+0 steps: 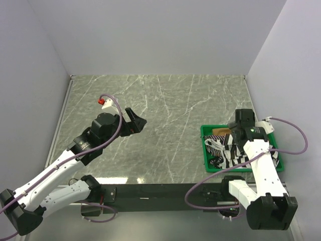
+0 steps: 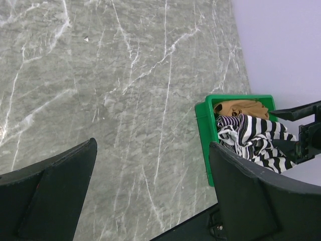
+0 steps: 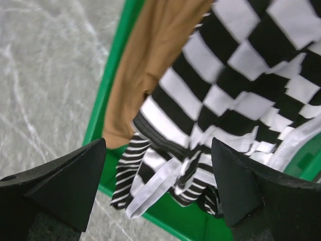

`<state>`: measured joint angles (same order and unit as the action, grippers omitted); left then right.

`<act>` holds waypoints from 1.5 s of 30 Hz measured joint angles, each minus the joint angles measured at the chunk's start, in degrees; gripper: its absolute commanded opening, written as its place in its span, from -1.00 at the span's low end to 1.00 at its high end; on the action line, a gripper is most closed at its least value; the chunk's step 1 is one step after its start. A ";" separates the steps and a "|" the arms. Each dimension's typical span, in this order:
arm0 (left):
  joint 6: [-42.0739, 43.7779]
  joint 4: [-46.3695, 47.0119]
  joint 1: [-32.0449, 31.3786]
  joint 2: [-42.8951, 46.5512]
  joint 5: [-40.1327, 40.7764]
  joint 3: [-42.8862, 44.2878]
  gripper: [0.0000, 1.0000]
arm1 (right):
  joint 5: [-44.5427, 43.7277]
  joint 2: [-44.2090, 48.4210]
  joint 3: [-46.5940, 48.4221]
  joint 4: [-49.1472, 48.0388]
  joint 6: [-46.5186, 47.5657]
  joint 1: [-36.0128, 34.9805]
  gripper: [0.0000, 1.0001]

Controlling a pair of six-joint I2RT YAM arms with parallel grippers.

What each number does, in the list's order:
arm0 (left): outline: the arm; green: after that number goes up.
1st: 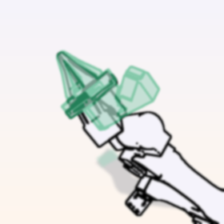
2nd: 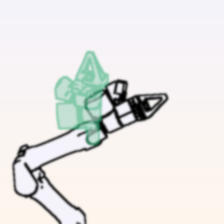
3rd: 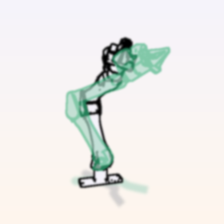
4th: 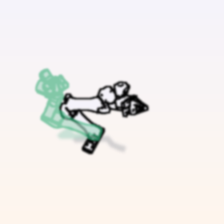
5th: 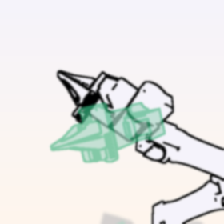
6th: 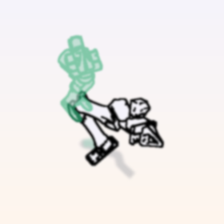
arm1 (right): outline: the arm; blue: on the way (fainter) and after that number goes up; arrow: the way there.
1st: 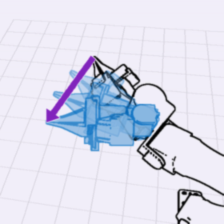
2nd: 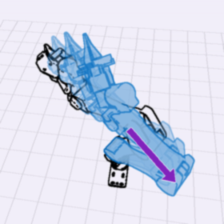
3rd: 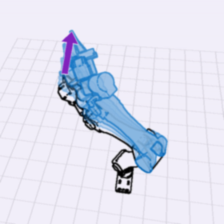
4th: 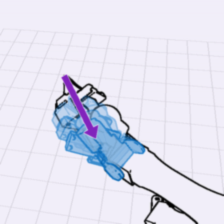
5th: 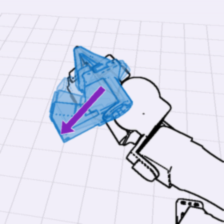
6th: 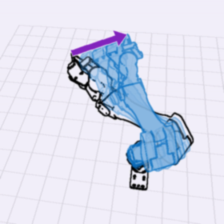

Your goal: Fold and stack the tank tops

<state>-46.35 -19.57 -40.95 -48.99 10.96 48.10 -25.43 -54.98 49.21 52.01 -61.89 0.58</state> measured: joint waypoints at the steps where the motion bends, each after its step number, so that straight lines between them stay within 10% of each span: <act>1: -0.09 -0.02 0.00 0.00 0.00 0.00 0.99 | 0.42 -0.02 -0.42 0.07 -0.11 1.05 0.82; 11: -1.31 -0.02 0.00 -0.70 0.04 0.00 0.99 | 3.67 -0.07 -9.77 -2.40 -1.97 4.96 0.51; 16: -1.49 -0.04 0.00 -1.05 0.28 -0.02 0.99 | 4.11 -0.44 -11.15 -3.74 -2.51 5.31 -1.00; 30: -1.60 -2.69 0.00 -0.59 3.61 1.88 0.99 | 9.25 5.68 10.03 -4.42 8.70 2.84 -1.00; 45: -1.40 -8.22 1.99 0.04 13.16 18.82 0.99 | 16.31 -22.77 72.41 -10.93 20.48 -33.92 -1.00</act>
<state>-47.75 -27.79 -38.96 -48.95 24.12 66.92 -9.13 -77.76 121.62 41.08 -41.41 -33.34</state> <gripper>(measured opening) 0.993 0.034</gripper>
